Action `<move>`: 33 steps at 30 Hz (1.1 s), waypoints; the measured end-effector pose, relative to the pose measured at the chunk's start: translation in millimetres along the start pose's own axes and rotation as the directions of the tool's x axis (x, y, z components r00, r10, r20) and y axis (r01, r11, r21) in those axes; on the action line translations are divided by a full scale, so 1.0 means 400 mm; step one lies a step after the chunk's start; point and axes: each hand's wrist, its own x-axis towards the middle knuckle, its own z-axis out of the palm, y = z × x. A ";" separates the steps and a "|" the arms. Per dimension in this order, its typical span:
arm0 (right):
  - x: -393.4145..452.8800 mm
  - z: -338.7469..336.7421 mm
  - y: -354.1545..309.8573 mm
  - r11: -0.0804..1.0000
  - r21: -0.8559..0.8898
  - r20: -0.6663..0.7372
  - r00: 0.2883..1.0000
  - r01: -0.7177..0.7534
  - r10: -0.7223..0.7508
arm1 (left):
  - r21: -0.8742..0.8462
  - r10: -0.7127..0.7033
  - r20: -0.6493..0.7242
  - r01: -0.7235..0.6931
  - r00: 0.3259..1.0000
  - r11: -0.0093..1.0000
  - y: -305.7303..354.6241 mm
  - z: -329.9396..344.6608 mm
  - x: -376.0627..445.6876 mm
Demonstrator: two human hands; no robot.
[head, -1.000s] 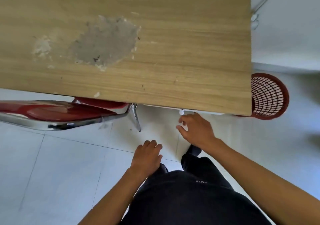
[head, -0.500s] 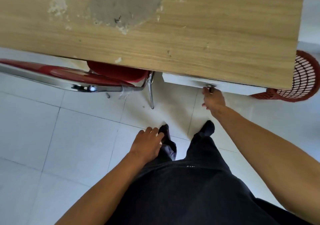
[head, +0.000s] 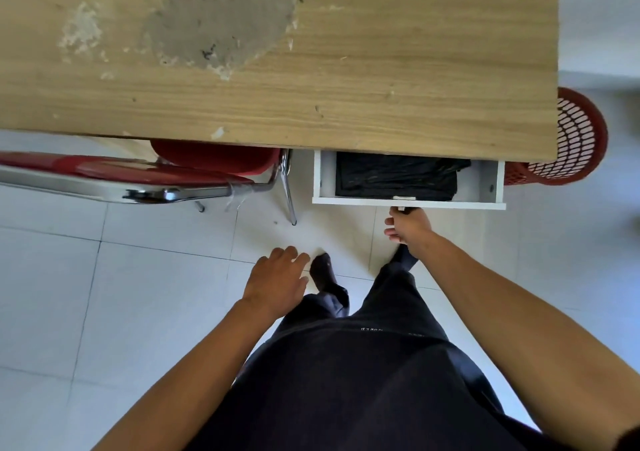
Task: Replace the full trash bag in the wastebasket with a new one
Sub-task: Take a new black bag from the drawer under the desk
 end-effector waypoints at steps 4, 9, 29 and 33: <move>-0.037 -0.018 -0.012 0.996 -0.085 0.040 0.999 0.031 -0.028 | -0.002 0.041 0.006 -0.041 0.999 0.999 0.023 -0.007 0.019; -0.147 -0.079 -0.031 0.852 -0.481 0.118 0.978 0.206 -0.170 | -0.030 0.076 -0.028 -0.077 0.997 0.997 0.061 -0.040 0.073; -0.138 0.131 -0.211 0.150 -0.855 0.492 0.868 0.496 -0.067 | -0.355 -0.201 -0.097 0.155 0.975 0.922 0.054 0.004 -0.020; -0.123 0.133 -0.192 0.206 -0.851 0.458 0.875 0.483 -0.159 | -0.402 -0.206 -0.111 0.145 0.972 0.904 0.053 0.029 -0.028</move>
